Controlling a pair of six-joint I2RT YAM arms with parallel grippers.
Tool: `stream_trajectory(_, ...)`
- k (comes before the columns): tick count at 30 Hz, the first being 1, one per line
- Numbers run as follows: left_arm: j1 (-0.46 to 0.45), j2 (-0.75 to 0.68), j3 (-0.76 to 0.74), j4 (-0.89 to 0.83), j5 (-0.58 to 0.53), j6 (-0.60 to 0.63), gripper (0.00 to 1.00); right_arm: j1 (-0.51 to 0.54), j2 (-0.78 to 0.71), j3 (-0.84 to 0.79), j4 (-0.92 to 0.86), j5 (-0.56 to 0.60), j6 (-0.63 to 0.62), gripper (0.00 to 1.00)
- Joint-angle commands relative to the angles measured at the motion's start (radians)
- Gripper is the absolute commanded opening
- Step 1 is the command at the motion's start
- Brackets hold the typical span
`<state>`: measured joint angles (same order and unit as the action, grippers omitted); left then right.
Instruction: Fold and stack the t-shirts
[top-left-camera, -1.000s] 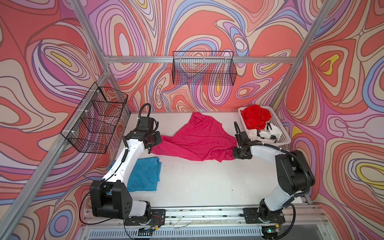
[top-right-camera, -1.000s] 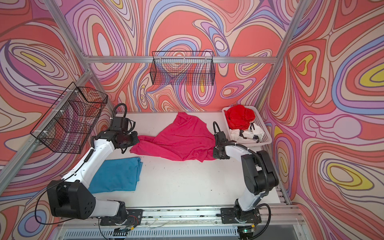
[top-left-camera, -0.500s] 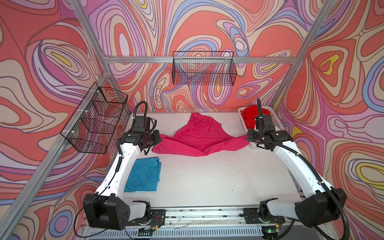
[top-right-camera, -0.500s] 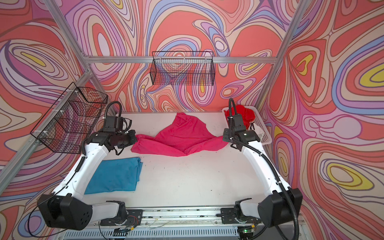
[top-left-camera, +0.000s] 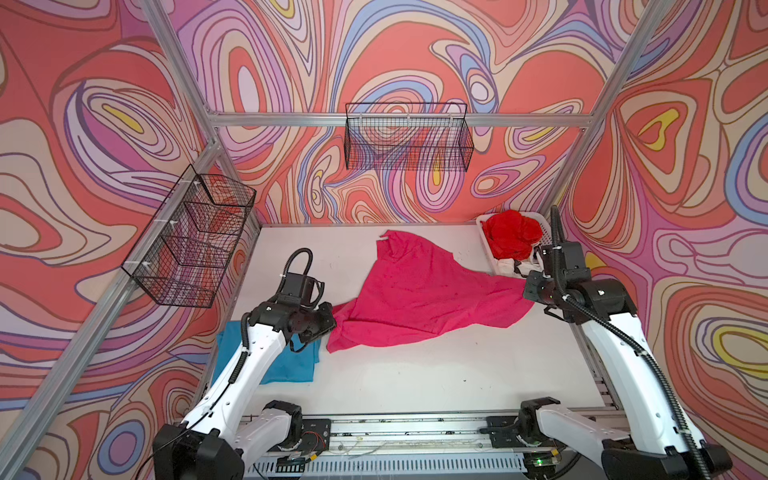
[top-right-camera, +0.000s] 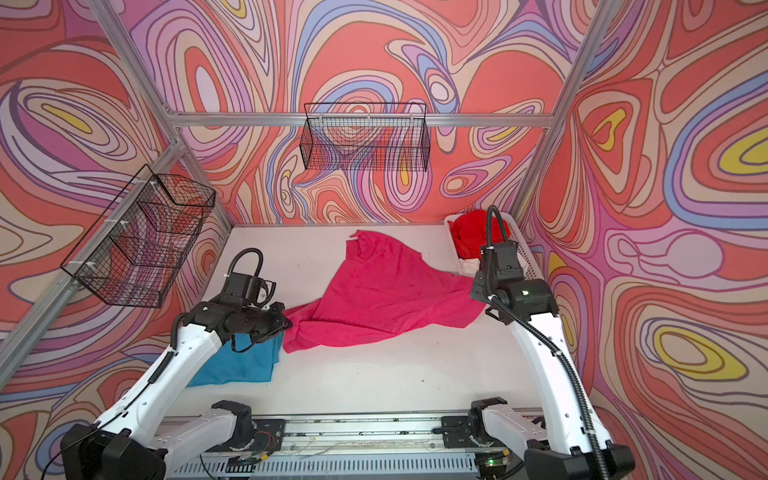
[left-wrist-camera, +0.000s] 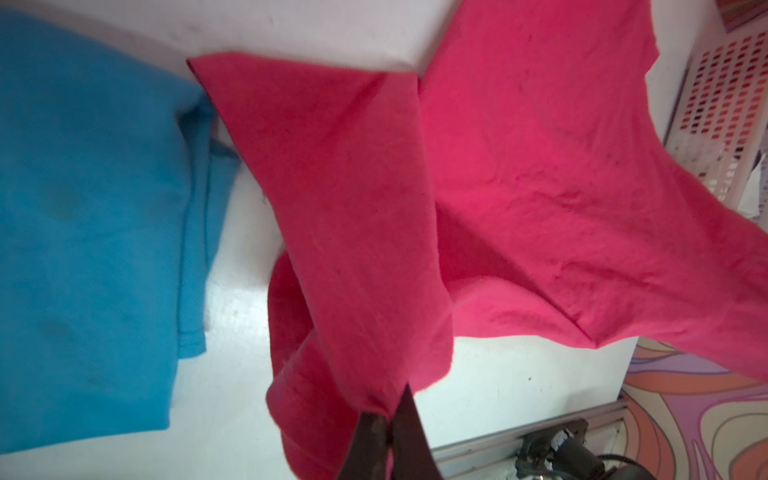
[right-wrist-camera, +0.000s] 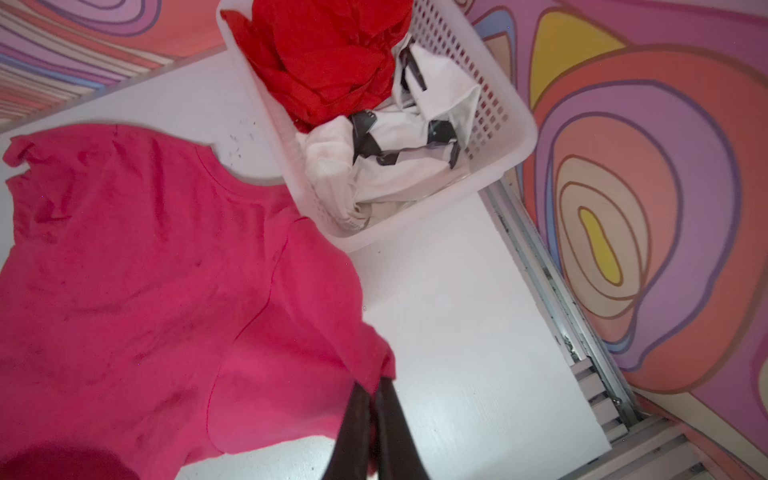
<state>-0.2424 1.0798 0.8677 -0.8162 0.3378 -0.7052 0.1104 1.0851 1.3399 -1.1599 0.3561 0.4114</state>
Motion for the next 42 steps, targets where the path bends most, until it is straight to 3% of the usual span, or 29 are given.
stream_trajectory(1, -0.045, -0.017, -0.035, 0.015, 0.040, -0.095, 0.00, -0.010, -0.011, 0.017, -0.059, 0.092, 0.038, 0.00)
stream_trajectory(9, -0.106, -0.106, -0.064, -0.130, 0.071, -0.145, 0.00, -0.012, -0.034, -0.049, -0.084, 0.063, 0.065, 0.00)
stream_trajectory(13, -0.127, -0.192, -0.118, -0.174, 0.045, -0.201, 0.40, -0.013, -0.053, -0.153, -0.041, -0.010, 0.087, 0.00)
stream_trajectory(16, -0.127, -0.210, -0.077, -0.159, -0.054, -0.195, 0.61, -0.012, -0.054, -0.222, 0.012, -0.057, 0.090, 0.00)
stream_trajectory(24, -0.126, 0.152, -0.005, 0.179, -0.156, -0.068, 0.69, -0.012, -0.015, -0.342, 0.170, -0.194, 0.097, 0.00)
stream_trajectory(27, -0.129, 0.306, 0.051, 0.261, -0.125, -0.005, 0.71, -0.012, -0.013, -0.344, 0.179, -0.206, 0.094, 0.00)
stream_trajectory(32, -0.159, 0.464, 0.107, 0.279, -0.126, 0.063, 0.70, -0.012, -0.024, -0.334, 0.174, -0.188, 0.084, 0.00)
stream_trajectory(37, -0.206, 0.513, 0.091, 0.328, -0.104, 0.054, 0.61, -0.014, -0.022, -0.344, 0.188, -0.190, 0.082, 0.00)
stream_trajectory(40, -0.218, 0.522, 0.091, 0.327, -0.106, 0.050, 0.27, -0.012, -0.019, -0.357, 0.203, -0.198, 0.084, 0.00)
stream_trajectory(41, -0.218, 0.516, 0.096, 0.318, -0.113, 0.049, 0.07, -0.012, -0.019, -0.363, 0.208, -0.202, 0.085, 0.00)
stream_trajectory(42, -0.218, 0.498, 0.110, 0.296, -0.127, 0.049, 0.00, -0.013, -0.020, -0.368, 0.211, -0.207, 0.087, 0.00)
